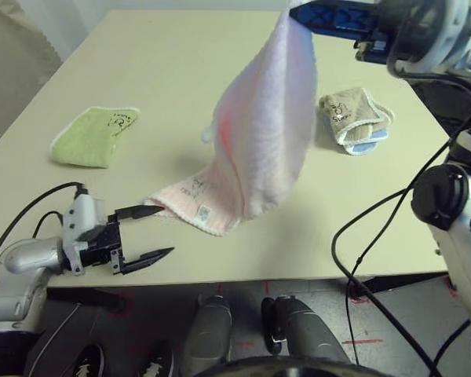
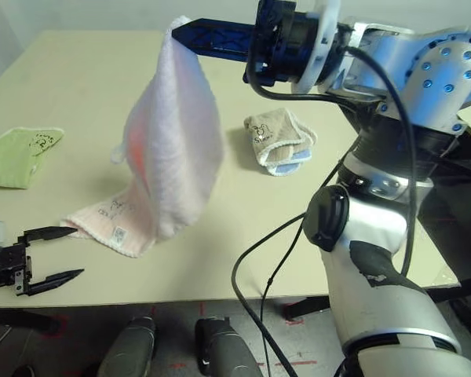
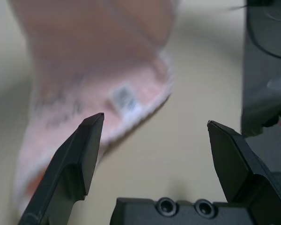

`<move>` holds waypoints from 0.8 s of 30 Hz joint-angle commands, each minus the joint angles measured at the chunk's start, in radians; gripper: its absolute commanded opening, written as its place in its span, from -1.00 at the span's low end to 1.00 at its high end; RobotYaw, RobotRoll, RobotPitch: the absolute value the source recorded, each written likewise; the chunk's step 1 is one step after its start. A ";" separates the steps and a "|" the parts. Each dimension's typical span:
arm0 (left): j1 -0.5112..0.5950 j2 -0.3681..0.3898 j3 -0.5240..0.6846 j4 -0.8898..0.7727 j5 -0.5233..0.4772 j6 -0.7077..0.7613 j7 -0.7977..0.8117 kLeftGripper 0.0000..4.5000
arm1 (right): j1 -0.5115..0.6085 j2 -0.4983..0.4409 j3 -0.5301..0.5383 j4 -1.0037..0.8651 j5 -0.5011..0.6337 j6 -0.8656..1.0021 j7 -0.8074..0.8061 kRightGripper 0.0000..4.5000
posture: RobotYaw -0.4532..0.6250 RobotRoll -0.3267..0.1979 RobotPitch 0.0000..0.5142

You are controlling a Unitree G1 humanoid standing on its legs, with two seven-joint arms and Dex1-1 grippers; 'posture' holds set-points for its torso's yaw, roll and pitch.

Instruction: Fold the towel and set it aside.

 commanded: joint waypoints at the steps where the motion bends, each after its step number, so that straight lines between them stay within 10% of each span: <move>1: -0.036 0.015 0.026 0.020 -0.023 0.028 0.014 1.00 | -0.218 0.075 -0.209 0.161 0.139 -0.151 -0.149 -0.99 | 0.12 0.25 -0.53; 10: -0.003 0.016 0.059 0.084 -0.014 -0.013 0.014 1.00 | -0.380 -0.006 -0.289 0.391 0.187 -0.355 -0.333 -0.99 | 0.15 0.25 -0.52; 24: -0.028 0.012 0.039 0.092 -0.005 -0.015 0.015 1.00 | -0.295 0.078 -0.230 0.291 0.676 -0.258 -0.465 -0.99 | 0.14 0.25 -0.50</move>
